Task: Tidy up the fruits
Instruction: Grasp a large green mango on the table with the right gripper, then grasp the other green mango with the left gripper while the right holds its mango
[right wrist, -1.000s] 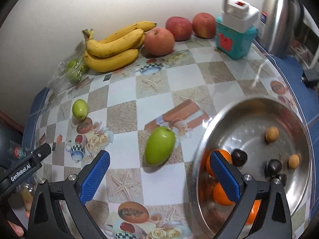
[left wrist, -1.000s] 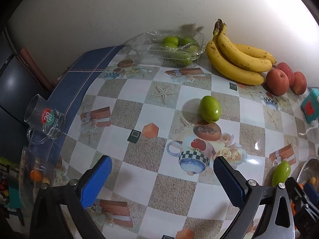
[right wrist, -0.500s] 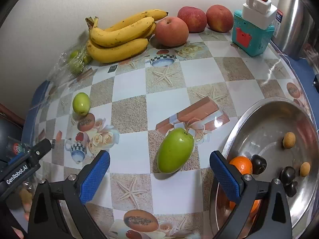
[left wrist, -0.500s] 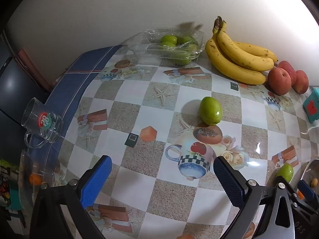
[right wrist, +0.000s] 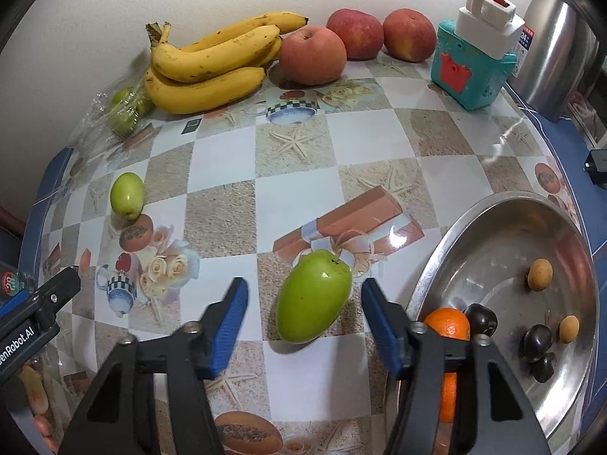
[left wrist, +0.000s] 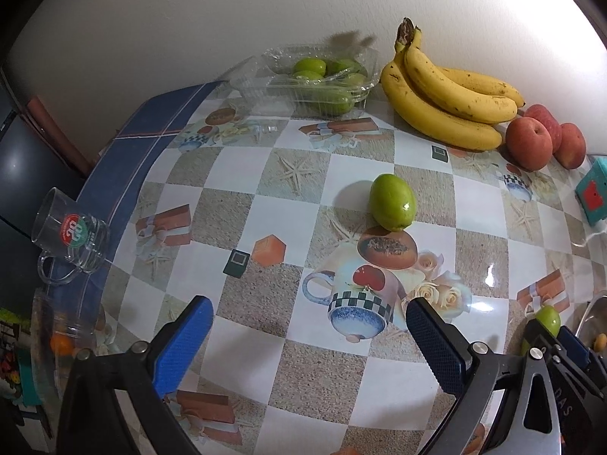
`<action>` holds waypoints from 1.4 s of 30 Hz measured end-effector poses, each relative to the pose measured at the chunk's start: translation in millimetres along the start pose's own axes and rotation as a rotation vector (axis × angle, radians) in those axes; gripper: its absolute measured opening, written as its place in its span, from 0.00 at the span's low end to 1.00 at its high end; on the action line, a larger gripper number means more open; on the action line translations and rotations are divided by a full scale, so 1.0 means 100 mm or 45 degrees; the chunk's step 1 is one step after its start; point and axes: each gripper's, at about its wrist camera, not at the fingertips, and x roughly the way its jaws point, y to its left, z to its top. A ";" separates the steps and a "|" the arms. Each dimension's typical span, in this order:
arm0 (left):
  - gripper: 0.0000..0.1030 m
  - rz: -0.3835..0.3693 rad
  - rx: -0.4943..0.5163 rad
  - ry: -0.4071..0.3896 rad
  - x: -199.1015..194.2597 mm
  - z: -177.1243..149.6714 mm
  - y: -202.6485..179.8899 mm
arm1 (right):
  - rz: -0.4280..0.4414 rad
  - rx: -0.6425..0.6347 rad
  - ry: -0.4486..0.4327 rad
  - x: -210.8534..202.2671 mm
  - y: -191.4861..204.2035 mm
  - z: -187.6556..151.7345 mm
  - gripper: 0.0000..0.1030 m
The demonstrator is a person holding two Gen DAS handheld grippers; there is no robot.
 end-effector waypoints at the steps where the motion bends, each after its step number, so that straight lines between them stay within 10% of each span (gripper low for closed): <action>1: 1.00 -0.001 0.002 0.001 0.01 0.00 0.00 | -0.006 0.008 0.007 0.01 -0.01 0.00 0.47; 28: 1.00 0.007 0.017 0.049 0.16 -0.05 -0.05 | 0.016 0.047 0.016 0.13 -0.03 0.01 0.41; 42: 1.00 -0.148 -0.096 0.070 0.38 0.20 -0.03 | 0.095 0.105 0.006 0.13 -0.10 0.06 0.40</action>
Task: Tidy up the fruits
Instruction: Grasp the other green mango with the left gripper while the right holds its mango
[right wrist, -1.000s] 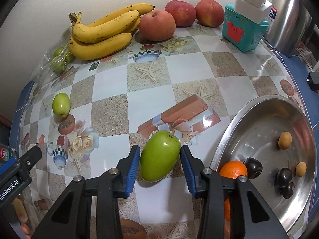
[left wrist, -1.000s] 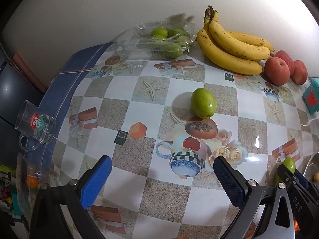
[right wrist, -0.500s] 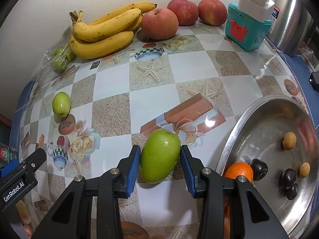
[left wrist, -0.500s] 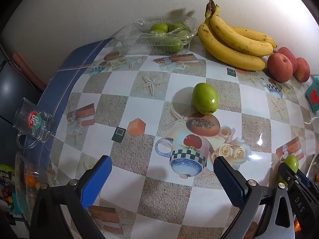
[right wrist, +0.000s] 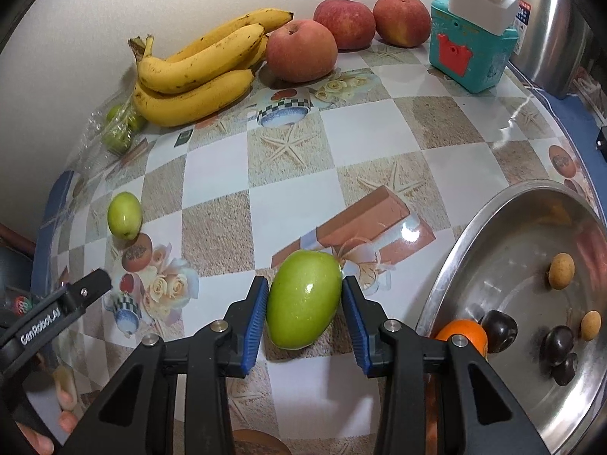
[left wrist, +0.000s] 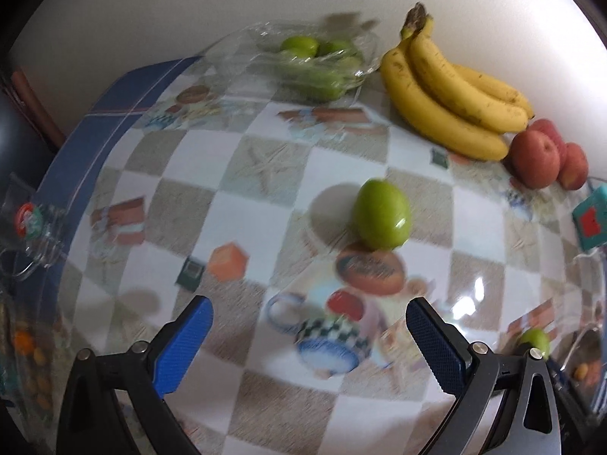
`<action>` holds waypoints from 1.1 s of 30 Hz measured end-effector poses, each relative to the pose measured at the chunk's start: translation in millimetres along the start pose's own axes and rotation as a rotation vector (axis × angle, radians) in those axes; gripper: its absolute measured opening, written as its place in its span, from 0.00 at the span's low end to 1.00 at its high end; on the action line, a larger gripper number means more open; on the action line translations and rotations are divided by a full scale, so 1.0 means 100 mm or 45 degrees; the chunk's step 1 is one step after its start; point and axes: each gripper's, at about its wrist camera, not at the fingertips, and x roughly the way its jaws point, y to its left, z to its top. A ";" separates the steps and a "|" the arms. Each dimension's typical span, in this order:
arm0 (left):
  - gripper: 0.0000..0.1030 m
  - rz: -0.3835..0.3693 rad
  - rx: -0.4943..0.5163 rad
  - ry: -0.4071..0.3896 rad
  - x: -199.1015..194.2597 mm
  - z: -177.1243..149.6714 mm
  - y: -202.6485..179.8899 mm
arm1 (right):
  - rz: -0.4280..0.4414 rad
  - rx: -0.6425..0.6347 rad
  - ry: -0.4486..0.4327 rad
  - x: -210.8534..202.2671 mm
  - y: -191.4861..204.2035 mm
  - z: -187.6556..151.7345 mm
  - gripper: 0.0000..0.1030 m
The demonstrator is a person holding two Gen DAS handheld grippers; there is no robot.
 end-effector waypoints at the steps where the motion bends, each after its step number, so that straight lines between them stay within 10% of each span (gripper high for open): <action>1: 1.00 -0.011 0.003 -0.007 0.00 0.04 -0.03 | 0.009 0.006 -0.003 -0.01 -0.01 0.01 0.40; 6: 0.98 -0.078 -0.001 -0.032 0.03 0.25 -0.14 | 0.034 0.052 -0.026 -0.04 -0.10 0.05 0.40; 12: 0.67 -0.132 0.011 -0.002 0.17 0.51 -0.28 | 0.074 0.091 -0.049 -0.07 -0.17 0.15 0.40; 23: 0.42 -0.100 0.065 0.070 0.39 0.55 -0.46 | 0.106 0.109 -0.114 -0.24 -0.22 0.29 0.40; 33: 0.41 -0.112 -0.012 0.042 0.31 0.42 -0.37 | 0.126 0.115 -0.119 -0.30 -0.20 0.31 0.40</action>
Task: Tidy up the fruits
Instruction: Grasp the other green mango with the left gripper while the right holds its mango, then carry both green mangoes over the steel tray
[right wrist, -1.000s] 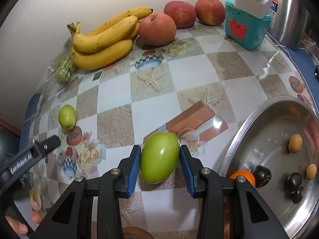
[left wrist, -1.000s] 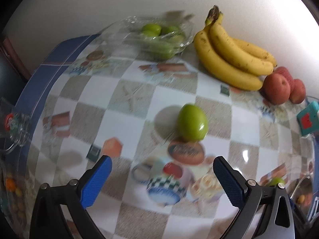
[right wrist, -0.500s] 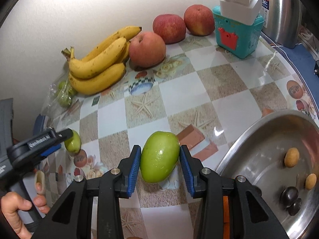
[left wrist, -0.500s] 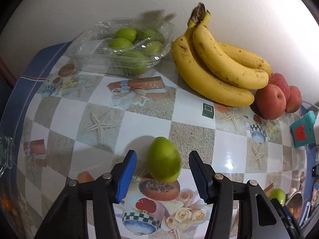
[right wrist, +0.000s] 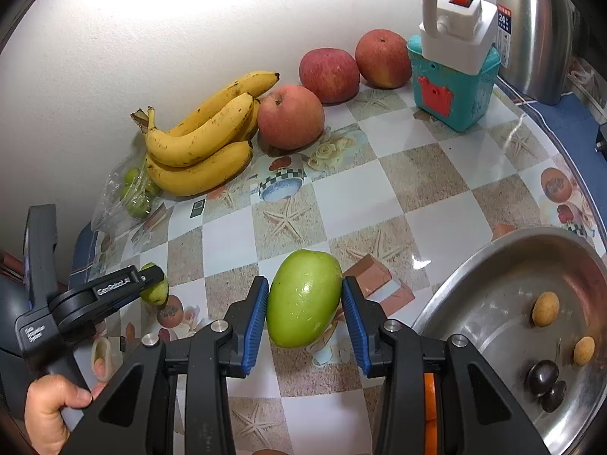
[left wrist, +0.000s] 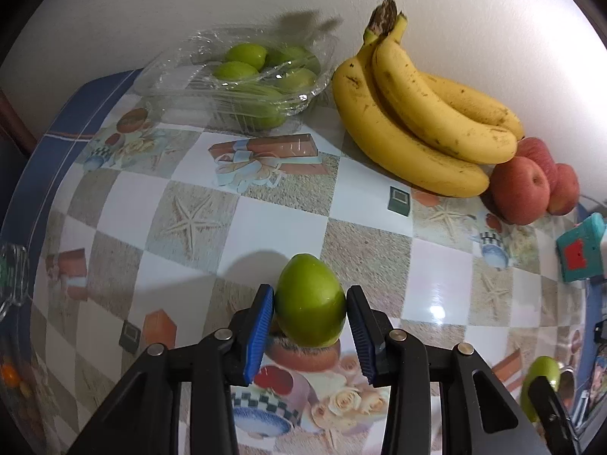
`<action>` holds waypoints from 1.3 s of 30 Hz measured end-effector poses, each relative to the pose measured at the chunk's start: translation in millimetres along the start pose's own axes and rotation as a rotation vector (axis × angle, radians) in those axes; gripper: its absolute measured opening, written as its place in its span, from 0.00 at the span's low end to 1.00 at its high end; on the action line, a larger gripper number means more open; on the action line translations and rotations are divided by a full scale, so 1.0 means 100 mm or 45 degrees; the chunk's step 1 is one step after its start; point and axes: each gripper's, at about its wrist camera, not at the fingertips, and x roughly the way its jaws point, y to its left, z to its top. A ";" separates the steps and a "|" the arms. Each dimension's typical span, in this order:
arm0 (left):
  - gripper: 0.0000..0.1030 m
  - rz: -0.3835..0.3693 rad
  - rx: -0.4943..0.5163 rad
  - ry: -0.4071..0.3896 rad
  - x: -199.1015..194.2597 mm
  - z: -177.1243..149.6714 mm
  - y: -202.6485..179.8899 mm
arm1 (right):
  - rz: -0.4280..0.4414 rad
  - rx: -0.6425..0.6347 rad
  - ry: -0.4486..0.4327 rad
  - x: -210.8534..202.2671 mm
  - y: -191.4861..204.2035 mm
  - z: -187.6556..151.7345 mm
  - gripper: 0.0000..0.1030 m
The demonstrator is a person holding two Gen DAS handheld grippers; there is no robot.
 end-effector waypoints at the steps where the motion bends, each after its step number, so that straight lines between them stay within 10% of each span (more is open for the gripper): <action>1: 0.41 -0.008 -0.009 -0.010 -0.05 -0.03 0.00 | 0.002 0.003 0.004 0.00 0.00 0.00 0.40; 39: 0.41 -0.339 0.027 -0.112 -1.22 -1.68 -0.40 | -0.088 0.009 -0.035 -0.98 -0.58 -1.07 0.40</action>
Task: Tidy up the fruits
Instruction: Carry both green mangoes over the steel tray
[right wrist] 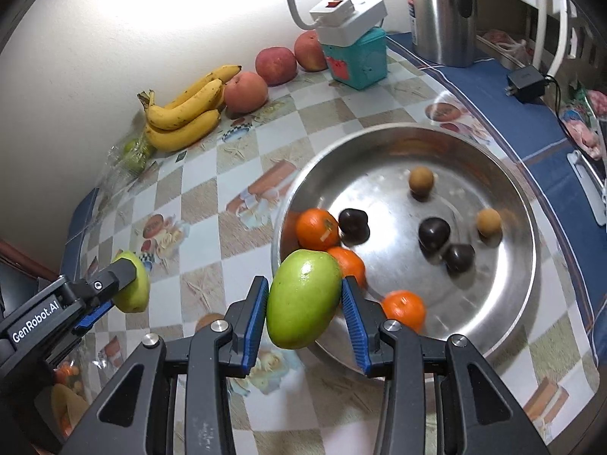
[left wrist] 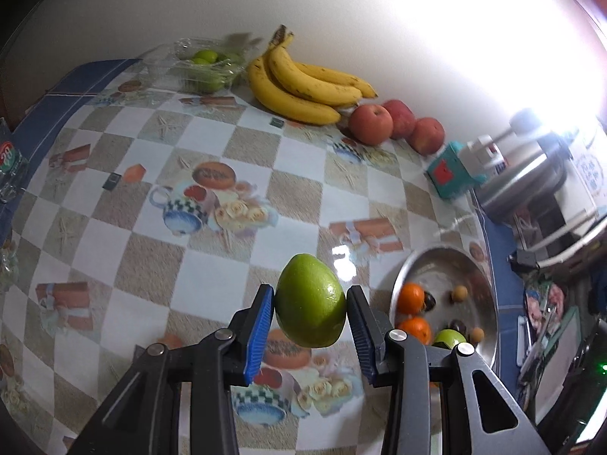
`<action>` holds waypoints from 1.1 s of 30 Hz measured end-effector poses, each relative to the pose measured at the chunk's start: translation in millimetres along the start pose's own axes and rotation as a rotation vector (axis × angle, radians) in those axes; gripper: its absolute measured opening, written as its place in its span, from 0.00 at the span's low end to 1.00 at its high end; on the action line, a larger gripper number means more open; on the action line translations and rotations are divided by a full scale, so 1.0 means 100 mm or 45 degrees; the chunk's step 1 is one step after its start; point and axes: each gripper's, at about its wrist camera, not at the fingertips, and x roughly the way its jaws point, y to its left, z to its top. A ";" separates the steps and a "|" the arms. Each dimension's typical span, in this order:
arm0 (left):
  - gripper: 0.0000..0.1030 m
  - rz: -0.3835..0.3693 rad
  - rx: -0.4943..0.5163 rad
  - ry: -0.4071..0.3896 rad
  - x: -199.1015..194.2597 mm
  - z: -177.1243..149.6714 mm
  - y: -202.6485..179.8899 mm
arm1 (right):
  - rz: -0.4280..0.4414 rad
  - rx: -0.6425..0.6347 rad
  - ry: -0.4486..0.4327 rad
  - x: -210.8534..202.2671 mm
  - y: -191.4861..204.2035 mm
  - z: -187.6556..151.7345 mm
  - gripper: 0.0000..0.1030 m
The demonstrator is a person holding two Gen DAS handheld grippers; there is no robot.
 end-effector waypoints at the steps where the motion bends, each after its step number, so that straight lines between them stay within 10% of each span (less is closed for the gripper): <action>1: 0.41 -0.006 0.005 0.005 0.00 -0.03 -0.02 | -0.002 0.003 0.000 -0.01 -0.02 -0.03 0.40; 33: 0.41 -0.205 0.368 0.182 0.52 -0.48 -1.10 | -0.179 0.227 0.088 0.02 -0.87 -0.19 0.40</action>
